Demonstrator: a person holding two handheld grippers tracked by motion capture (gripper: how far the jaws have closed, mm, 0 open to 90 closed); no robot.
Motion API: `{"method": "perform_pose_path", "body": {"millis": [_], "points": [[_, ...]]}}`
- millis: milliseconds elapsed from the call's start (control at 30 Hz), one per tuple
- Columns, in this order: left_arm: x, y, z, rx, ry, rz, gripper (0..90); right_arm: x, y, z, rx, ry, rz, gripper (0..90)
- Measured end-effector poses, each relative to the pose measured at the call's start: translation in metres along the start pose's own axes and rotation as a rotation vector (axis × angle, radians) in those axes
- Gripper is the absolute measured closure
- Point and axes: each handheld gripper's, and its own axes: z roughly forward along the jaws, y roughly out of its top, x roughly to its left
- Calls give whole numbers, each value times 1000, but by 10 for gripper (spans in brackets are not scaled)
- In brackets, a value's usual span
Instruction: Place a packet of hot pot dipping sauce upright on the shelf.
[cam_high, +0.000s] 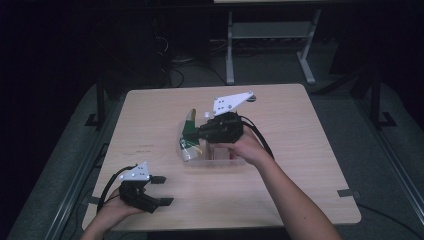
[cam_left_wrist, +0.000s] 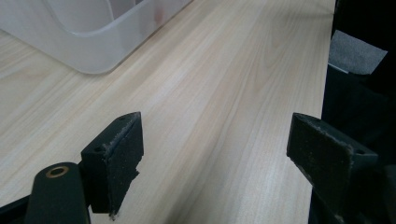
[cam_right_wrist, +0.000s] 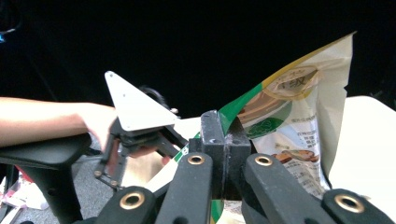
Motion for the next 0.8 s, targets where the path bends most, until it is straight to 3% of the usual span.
{"method": "perform_pose_path", "body": {"millis": [367, 800], "points": [[0, 0, 1, 7, -1, -6, 184, -25, -17, 5, 54, -41, 61, 900], [-1, -1, 6, 32, -20, -1, 184, -31, -31, 11, 104, -104, 75, 886]]}}
